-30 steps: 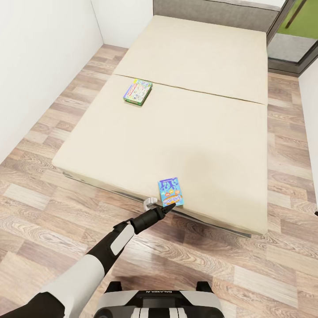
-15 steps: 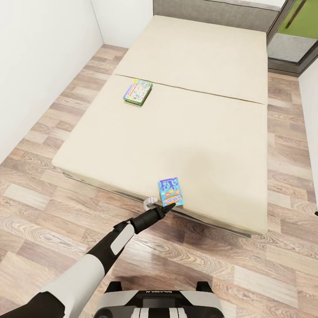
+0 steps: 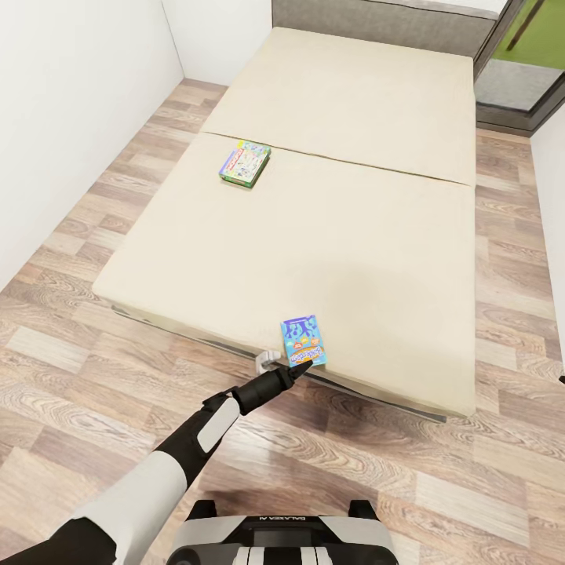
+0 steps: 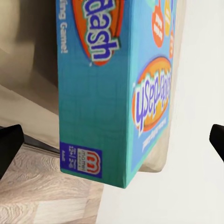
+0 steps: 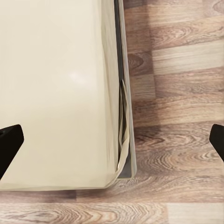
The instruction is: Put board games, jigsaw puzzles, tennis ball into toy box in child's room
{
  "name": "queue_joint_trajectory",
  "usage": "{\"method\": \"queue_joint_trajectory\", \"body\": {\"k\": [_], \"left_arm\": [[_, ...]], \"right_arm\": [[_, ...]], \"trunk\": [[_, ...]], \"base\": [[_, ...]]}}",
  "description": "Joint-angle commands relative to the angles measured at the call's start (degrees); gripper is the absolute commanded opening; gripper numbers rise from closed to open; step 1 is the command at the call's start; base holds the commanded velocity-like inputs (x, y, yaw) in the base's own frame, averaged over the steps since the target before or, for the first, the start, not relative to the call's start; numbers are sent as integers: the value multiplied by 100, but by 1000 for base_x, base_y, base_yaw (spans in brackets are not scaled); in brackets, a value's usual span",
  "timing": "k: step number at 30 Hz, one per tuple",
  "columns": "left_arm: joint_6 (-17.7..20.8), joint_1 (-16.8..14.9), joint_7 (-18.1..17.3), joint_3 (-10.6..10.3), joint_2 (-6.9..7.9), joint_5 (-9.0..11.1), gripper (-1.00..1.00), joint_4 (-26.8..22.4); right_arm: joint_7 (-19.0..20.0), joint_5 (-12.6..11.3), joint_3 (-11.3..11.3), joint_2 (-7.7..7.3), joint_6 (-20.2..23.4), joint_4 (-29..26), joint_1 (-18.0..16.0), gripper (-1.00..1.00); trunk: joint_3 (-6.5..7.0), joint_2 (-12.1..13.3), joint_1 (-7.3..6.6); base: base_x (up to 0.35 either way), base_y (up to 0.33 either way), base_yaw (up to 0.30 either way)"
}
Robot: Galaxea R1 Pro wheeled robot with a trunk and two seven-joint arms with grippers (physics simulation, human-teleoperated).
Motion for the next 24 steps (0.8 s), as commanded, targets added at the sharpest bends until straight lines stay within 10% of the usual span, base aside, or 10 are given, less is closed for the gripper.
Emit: {"method": "queue_joint_trajectory", "body": {"k": [1, 24], "left_arm": [[54, -10, -7, -5, -3, 59, 100, 1], [65, -93, 0, -18, -43, 44, 100, 3]], "right_arm": [[-5, -34, -6, -1, 47, 0, -4, 100], [-3, -34, -8, -1, 47, 0, -4, 100]], "trunk": [[-2, -2, 0], [-2, -2, 0]], "base": [[0, 0, 0], [0, 0, 0]]}}
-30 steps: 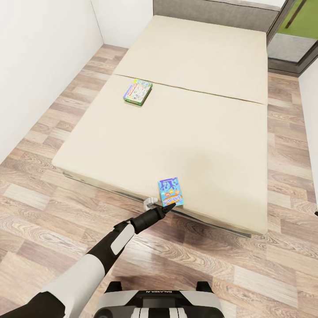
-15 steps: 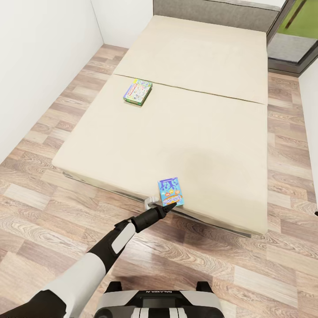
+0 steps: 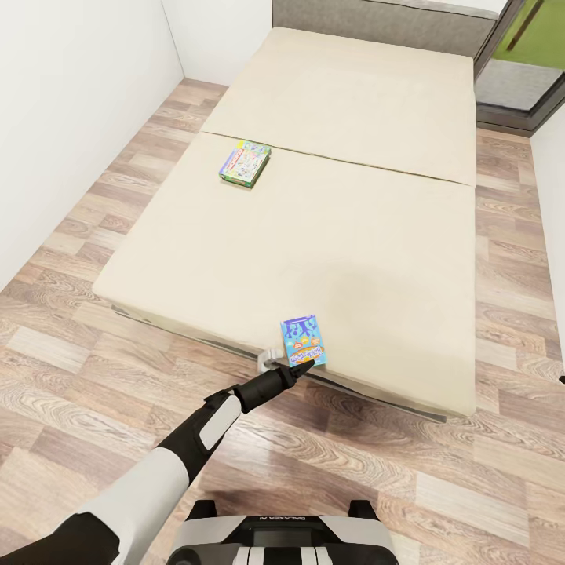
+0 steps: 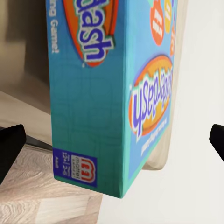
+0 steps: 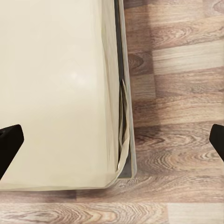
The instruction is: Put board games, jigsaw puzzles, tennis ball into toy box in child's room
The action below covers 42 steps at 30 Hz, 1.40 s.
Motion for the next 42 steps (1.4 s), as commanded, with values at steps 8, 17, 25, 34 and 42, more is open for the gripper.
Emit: {"method": "queue_joint_trajectory", "body": {"k": [8, 17, 25, 34, 42], "left_arm": [[17, -14, -19, -4, -6, 115, 100, -83], [13, -19, -17, -14, -7, 115, -100, -88], [9, -20, -21, -20, -7, 120, -100, -97], [9, -21, -26, -28, -7, 123, -100, -100], [9, -21, -28, -29, -7, 124, -100, -110]], "right_arm": [[-5, -35, -7, -1, 47, 0, -4, 100], [-6, -35, -5, -1, 47, 0, -4, 100], [-5, -35, -5, -1, 46, 0, -1, 100], [-5, -35, -5, 5, 42, 0, 3, 100], [-5, -35, -5, 7, 39, 0, 4, 100]], "trunk": [[-2, -2, 0], [-2, -2, 0], [-2, -2, 0], [-2, -2, 0], [-2, -2, 0]], "base": [[0, 0, 0], [0, 0, 0], [0, 0, 0], [0, 0, 0], [0, 0, 0]]}}
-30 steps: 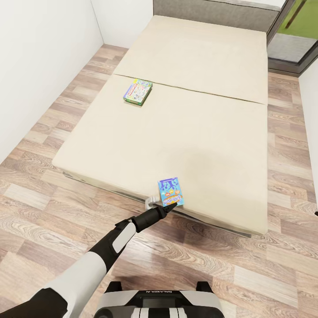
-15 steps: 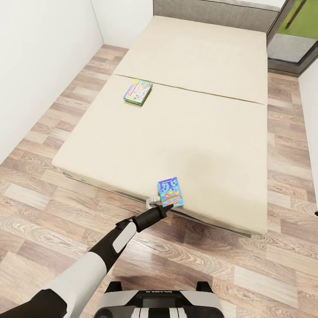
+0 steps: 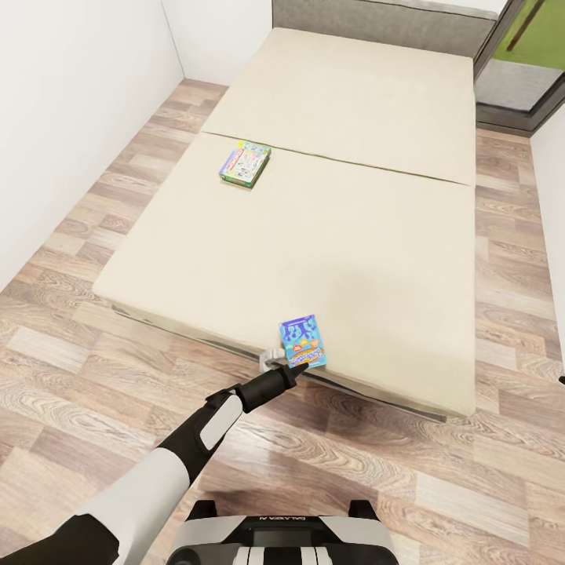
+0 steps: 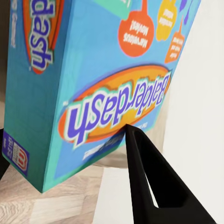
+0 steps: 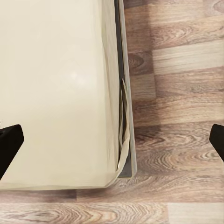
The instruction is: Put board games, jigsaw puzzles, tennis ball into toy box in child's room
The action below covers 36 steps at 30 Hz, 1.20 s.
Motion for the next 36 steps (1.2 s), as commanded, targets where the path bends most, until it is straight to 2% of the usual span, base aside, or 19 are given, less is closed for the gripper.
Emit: {"method": "queue_joint_trajectory", "body": {"k": [1, 8, 15, 24, 31, 36], "left_arm": [[-72, 41, 11, -14, -11, 71, -100, -424], [-69, 174, 54, -15, -4, 68, -100, -687], [-30, 372, 280, -16, 16, 72, -100, -1167], [-10, 484, 428, -20, 22, 73, -100, -1422], [-5, 524, 498, -183, 16, 73, -100, -1533], [-4, 541, 682, -329, 2, 87, -100, -1697]], "right_arm": [[-10, -33, -6, 0, 46, 0, 4, 100], [-8, -33, -3, 10, 46, 0, 8, 100], [-6, -39, 13, 44, 51, 0, 17, 100], [31, -44, 44, 57, 54, 0, 15, 100], [375, -39, 52, 54, 55, 0, 14, 100], [638, -36, 54, 63, 55, 0, 16, 100]], "trunk": [[-2, -2, 4], [-2, -2, 4], [-2, -2, 4], [-2, -2, 4], [-2, -2, 4], [-2, -2, 4]], "base": [[0, 0, 0], [0, 0, 0], [0, 0, 0], [0, 0, 0], [0, 0, 0], [0, 0, 0]]}}
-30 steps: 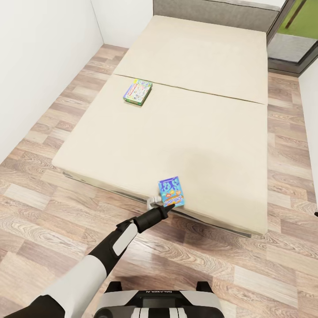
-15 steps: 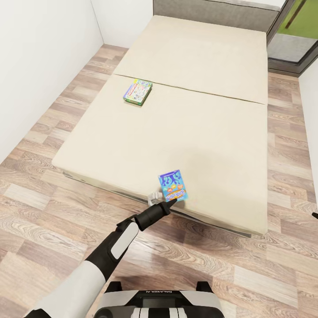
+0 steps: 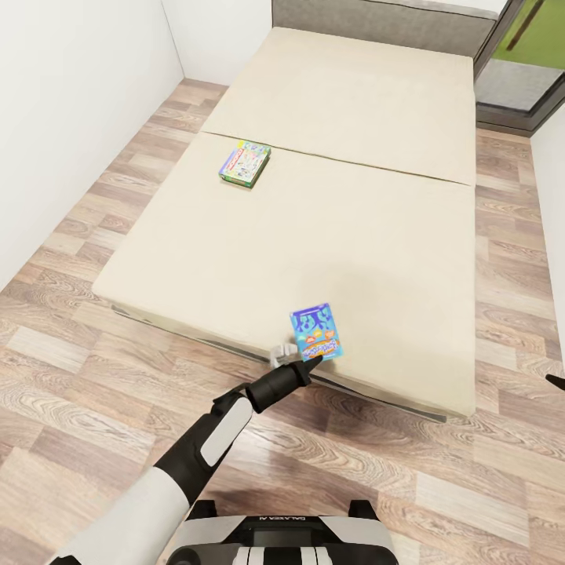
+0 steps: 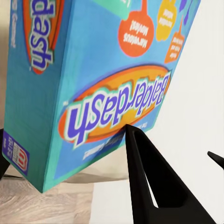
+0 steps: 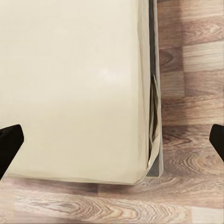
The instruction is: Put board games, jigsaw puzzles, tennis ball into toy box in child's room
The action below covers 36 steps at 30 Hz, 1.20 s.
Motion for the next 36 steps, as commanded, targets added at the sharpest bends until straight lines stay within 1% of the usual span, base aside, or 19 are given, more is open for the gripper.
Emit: {"method": "queue_joint_trajectory", "body": {"k": [1, 6, 10, 11, 14, 15, 18, 20, 22, 25, 26, 29, 30, 32, 33, 34, 36], "left_arm": [[47, 3, 46, -20, -3, 55, -100, -51], [78, 11, 191, -84, -27, 70, -100, -177], [136, 11, 310, -294, -87, 86, -100, -258], [136, 11, 310, -294, -87, 86, -100, -258], [161, 11, 384, -473, -135, 104, -100, -288], [161, 11, 384, -473, -135, 104, -100, -288], [190, 11, 437, -595, -207, 138, -100, -305], [210, 11, 450, -622, -226, 173, -100, -308], [261, 13, 466, -661, -254, 301, -100, -313], [326, 18, 465, -695, -268, 615, -100, -353], [326, 18, 465, -695, -268, 615, -100, -353], [470, 35, 443, -713, -245, 1044, -100, -430], [470, 35, 443, -713, -245, 1044, -100, -430], [693, 45, 414, -716, -222, 1317, -100, -497], [820, 49, 395, -718, -208, 1423, -100, -532], [820, 49, 395, -718, -208, 1423, -100, -532], [1065, 51, 332, -721, -187, 1574, -100, -587]], "right_arm": [[34, -33, -5, 4, 48, 0, -2, 100], [109, -33, 0, 21, 48, 0, -1, 100], [155, -32, 11, 37, 50, 2, 1, 100], [155, -32, 11, 37, 50, 2, 1, 100], [171, -32, 21, 48, 46, 4, 2, 100], [171, -32, 21, 48, 46, 4, 2, 100], [179, -32, 26, 50, 43, 4, 1, 100], [181, -32, 27, 48, 42, 5, -2, 100], [180, -32, 28, 46, 40, 6, -15, 100], [185, -32, 31, 48, 31, 5, -27, 100], [185, -32, 31, 48, 31, 5, -27, 100], [195, -32, 89, 49, 27, 3, -34, 100], [195, -32, 89, 49, 27, 3, -34, 100], [198, -32, 174, 48, 27, 2, -36, 100], [200, -32, 217, 46, 28, 1, -37, 100], [200, -32, 217, 46, 28, 1, -37, 100], [202, -32, 285, 46, 30, 1, -38, 100]], "trunk": [[-2, -2, 0], [-2, -2, 0], [-2, -2, 0], [-2, -2, 0], [-2, -2, 0], [-2, -2, 0], [-2, -2, 0], [-2, -2, 0], [-2, -2, 0], [-2, -2, 0], [-2, -2, 0], [-2, -2, 0], [-2, -2, 0], [-2, -2, 0], [-2, -2, 0], [-2, -2, 0], [-2, -2, 0]], "base": [[0, 0, 0], [0, 0, 0], [0, 0, 0], [0, 0, 0], [0, 0, 0], [0, 0, 0], [0, 0, 0], [0, 0, 0], [0, 0, 0], [0, 0, 0], [0, 0, 0], [0, 0, 0], [0, 0, 0], [0, 0, 0], [0, 0, 0], [0, 0, 0], [0, 0, 0]]}}
